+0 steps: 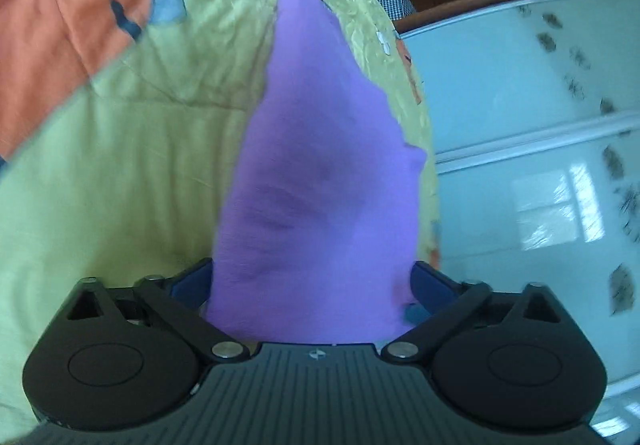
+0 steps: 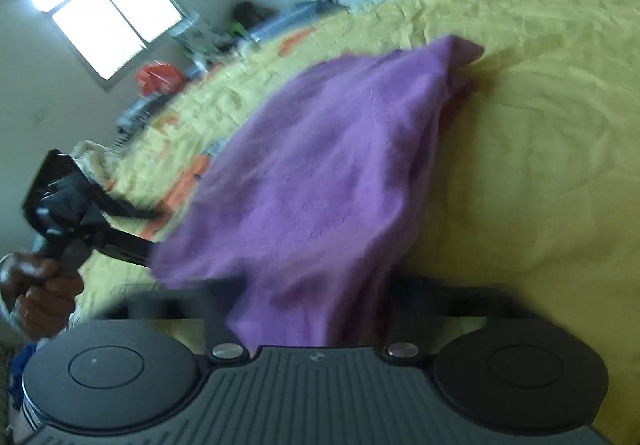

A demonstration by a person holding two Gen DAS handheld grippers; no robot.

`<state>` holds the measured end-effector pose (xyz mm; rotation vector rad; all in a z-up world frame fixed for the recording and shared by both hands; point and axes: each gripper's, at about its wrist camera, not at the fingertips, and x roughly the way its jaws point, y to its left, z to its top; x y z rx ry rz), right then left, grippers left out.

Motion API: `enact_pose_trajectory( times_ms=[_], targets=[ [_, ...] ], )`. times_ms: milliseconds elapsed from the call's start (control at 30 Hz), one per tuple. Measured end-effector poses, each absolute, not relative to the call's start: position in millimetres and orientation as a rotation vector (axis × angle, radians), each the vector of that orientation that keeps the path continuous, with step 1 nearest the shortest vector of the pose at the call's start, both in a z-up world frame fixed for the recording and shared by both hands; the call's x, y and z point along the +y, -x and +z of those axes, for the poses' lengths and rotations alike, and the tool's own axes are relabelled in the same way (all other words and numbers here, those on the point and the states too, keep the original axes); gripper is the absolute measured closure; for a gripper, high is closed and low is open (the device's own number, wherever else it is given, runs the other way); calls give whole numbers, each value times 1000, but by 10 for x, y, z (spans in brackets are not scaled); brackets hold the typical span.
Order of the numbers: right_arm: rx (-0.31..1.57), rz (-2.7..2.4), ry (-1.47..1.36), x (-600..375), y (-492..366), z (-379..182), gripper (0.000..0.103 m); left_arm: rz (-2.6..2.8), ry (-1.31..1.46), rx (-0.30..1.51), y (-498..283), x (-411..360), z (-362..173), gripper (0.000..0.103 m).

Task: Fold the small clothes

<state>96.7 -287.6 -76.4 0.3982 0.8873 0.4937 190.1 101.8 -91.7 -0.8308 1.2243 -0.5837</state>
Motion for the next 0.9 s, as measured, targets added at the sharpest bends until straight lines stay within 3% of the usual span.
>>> enact_pose_trajectory(
  times_ms=[33,267,333,367,400,467,500,567,600,733,767,800,867,900],
  targets=[
    [890,484,-418,-2877,-1020,-770,89,-578,838,1256,-1957,970,-984,85],
    [811,592,-466,-3045,-592,-110,89,-607,765,1155,-1580,1129,-332,87],
    [878,556,-351,-3055,-430,-244,58,-566,748,1217,-1309,1192,-443,82],
    [934,512,-286,-3058,-415,-339,16,-526,739,1269,-1189,1210,-561,75],
    [925,437,-251,-3081,-413,-363,6,-515,679,1323,-1107,1202,-659,70],
    [840,380,-316,-3289,-349,-315,6,-481,676,1295,-932,1320,-688,53],
    [805,386,-395,-3408,-378,-293,8,-471,690,1265,-879,1366,-627,49],
    [759,343,-458,-3517,-565,-294,8,-472,635,1169,-831,1292,-416,10],
    [753,303,-514,-3592,-734,-341,9,-494,589,1129,-830,1203,-333,4],
    [787,258,-751,-3677,-1438,-666,28,-577,468,1014,-931,698,-111,4],
    [822,290,-787,-3652,-1602,-775,85,-574,429,1000,-970,589,-98,2],
    [847,239,-706,-3572,-1702,-775,96,-559,393,993,-998,466,-126,2],
    [813,44,-375,-3369,-1802,-640,100,-544,322,1036,-1084,225,-332,2],
    [805,-17,-286,-3311,-1812,-589,94,-523,288,1061,-1084,203,-441,2]
  ],
)
